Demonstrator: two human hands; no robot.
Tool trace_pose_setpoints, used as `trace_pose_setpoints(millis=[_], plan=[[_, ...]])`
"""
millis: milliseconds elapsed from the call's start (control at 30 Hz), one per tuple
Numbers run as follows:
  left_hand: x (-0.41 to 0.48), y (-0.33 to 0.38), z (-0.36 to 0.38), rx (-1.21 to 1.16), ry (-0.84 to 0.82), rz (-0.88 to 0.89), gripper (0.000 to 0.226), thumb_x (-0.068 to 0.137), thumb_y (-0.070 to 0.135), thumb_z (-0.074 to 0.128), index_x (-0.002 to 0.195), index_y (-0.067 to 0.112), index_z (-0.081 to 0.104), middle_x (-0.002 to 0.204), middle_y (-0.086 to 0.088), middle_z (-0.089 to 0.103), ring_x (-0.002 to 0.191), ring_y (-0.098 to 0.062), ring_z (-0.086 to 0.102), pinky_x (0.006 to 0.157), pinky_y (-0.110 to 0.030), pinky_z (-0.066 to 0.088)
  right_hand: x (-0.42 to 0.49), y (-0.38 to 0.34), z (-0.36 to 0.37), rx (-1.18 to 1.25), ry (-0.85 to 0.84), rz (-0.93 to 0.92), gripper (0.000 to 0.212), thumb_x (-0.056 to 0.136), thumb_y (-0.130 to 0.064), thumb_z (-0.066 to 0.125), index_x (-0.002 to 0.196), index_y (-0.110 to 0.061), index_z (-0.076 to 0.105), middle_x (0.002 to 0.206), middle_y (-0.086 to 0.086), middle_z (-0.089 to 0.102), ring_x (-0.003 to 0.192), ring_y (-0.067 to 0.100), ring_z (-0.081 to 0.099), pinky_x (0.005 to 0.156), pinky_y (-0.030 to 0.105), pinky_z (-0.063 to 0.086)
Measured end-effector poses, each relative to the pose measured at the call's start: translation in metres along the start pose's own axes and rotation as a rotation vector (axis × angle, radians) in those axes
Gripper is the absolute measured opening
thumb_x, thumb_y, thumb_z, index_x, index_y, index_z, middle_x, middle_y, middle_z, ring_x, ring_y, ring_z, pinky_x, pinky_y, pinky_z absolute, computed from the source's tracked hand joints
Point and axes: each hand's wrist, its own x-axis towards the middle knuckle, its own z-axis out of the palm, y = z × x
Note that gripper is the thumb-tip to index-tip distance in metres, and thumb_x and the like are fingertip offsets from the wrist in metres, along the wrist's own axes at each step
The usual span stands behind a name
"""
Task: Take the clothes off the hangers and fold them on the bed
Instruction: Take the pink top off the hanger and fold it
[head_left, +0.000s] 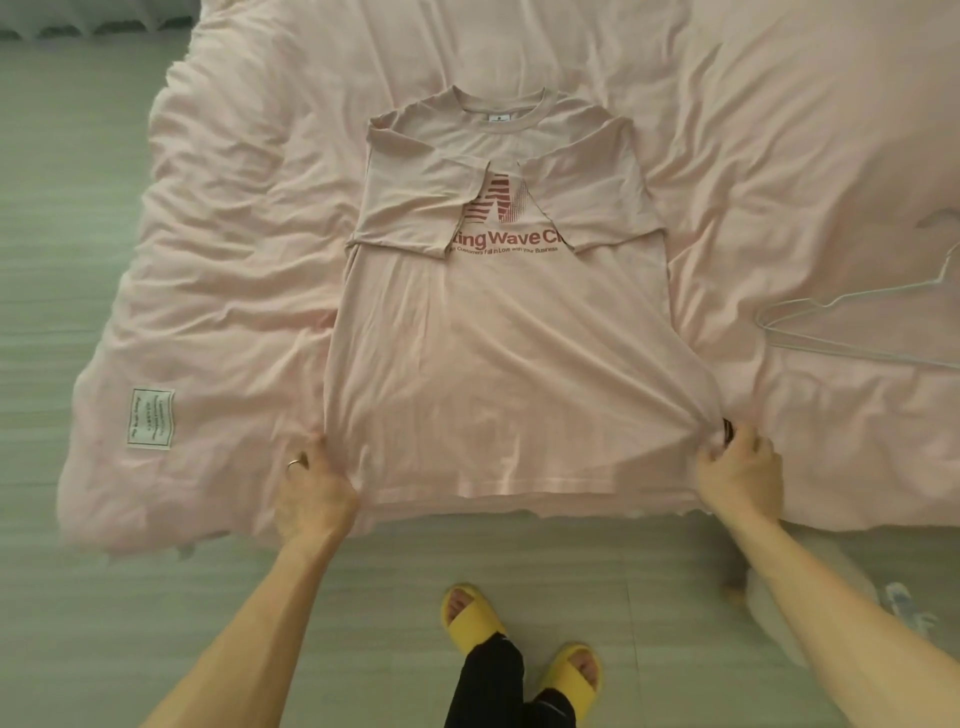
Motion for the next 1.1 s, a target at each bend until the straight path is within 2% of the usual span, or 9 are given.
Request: trace_pose_setpoints(millis=[133, 267, 333, 467, 633, 667, 800, 933, 1100], plan=[[-0.023, -0.003, 0.022, 0.195, 0.093, 0.384, 0.065, 0.072, 0.018, 0.065, 0.136, 0.018, 0.05, 0.142, -0.022, 0.047, 0.122, -0.047, 0.052, 0.095, -0.058, 0.046, -0.03, -0.001, 0.022, -0.033, 0.051, -0.155, 0.083, 0.072, -0.011, 0.072, 0.145, -0.006, 0.032, 0.147, 0.023, 0.033, 0.125, 0.046, 0.039, 0.099, 0.057, 0.041], [-0.027, -0.014, 0.033, 0.409, 0.032, 0.559, 0.075, 0.053, 0.019, 0.08, 0.126, 0.017, 0.059, 0.144, -0.013, 0.046, 0.135, -0.038, 0.039, 0.107, -0.063, 0.031, -0.039, 0.018, 0.029, -0.213, 0.004, -0.323, 0.108, 0.062, -0.014, 0.077, 0.153, -0.018, 0.021, 0.159, 0.017, 0.01, 0.141, 0.042, 0.022, 0.112, 0.056, 0.027], [-0.025, -0.012, 0.032, 0.462, 0.044, 0.569, 0.057, 0.059, 0.019, 0.079, 0.112, 0.014, 0.062, 0.13, -0.013, 0.056, 0.12, -0.037, 0.051, 0.097, -0.058, 0.041, -0.037, 0.028, 0.031, -0.355, -0.044, -0.376, 0.101, 0.063, -0.013, 0.079, 0.152, -0.02, 0.031, 0.162, 0.013, 0.003, 0.145, 0.039, 0.019, 0.114, 0.053, 0.025], [-0.019, -0.01, 0.026, 0.544, 0.073, 0.575, 0.015, 0.071, 0.019, 0.065, 0.085, 0.014, 0.063, 0.102, -0.012, 0.065, 0.089, -0.036, 0.062, 0.075, -0.045, 0.047, -0.023, 0.038, 0.023, -0.363, -0.031, -0.392, 0.045, 0.079, -0.004, 0.068, 0.121, -0.013, 0.057, 0.154, 0.013, 0.025, 0.12, 0.041, 0.044, 0.093, 0.051, 0.043], [-0.021, -0.019, 0.014, 0.535, 0.08, 0.621, 0.014, 0.072, 0.013, 0.074, 0.081, 0.013, 0.062, 0.085, -0.01, 0.063, 0.075, -0.035, 0.063, 0.066, -0.044, 0.047, -0.009, 0.051, 0.011, -0.306, -0.091, -0.421, 0.019, 0.085, -0.012, 0.068, 0.104, -0.01, 0.065, 0.131, 0.013, 0.05, 0.106, 0.037, 0.052, 0.08, 0.044, 0.048], [-0.023, -0.022, 0.013, 0.541, 0.117, 0.649, 0.006, 0.076, 0.015, 0.064, 0.081, 0.012, 0.063, 0.085, -0.012, 0.063, 0.073, -0.035, 0.062, 0.064, -0.044, 0.047, -0.01, 0.055, 0.008, -0.292, -0.098, -0.433, 0.017, 0.085, -0.014, 0.07, 0.102, -0.011, 0.066, 0.127, 0.012, 0.053, 0.104, 0.035, 0.053, 0.078, 0.042, 0.049], [-0.031, -0.029, 0.011, 0.561, 0.165, 0.679, 0.029, 0.077, 0.016, 0.037, 0.083, 0.01, 0.065, 0.087, -0.013, 0.063, 0.073, -0.036, 0.061, 0.064, -0.043, 0.045, -0.01, 0.063, 0.0, -0.265, -0.172, -0.413, 0.028, 0.089, -0.031, 0.068, 0.113, -0.016, 0.066, 0.13, 0.008, 0.05, 0.11, 0.031, 0.054, 0.084, 0.04, 0.051], [-0.033, -0.015, 0.008, 0.607, 0.141, 0.602, 0.013, 0.068, 0.005, 0.065, 0.081, 0.009, 0.066, 0.083, -0.014, 0.064, 0.069, -0.036, 0.062, 0.063, -0.042, 0.045, -0.013, 0.056, -0.002, -0.223, -0.094, -0.425, 0.047, 0.079, -0.047, 0.074, 0.117, -0.02, 0.067, 0.139, 0.009, 0.046, 0.118, 0.033, 0.05, 0.093, 0.047, 0.048], [-0.034, 0.003, 0.011, 0.623, 0.06, 0.513, 0.029, 0.055, 0.008, 0.079, 0.079, 0.008, 0.063, 0.075, -0.013, 0.062, 0.066, -0.035, 0.061, 0.062, -0.042, 0.046, -0.015, 0.043, 0.005, -0.325, -0.007, -0.575, 0.056, 0.068, -0.065, 0.078, 0.106, -0.025, 0.068, 0.137, 0.01, 0.049, 0.121, 0.035, 0.049, 0.096, 0.051, 0.044]])
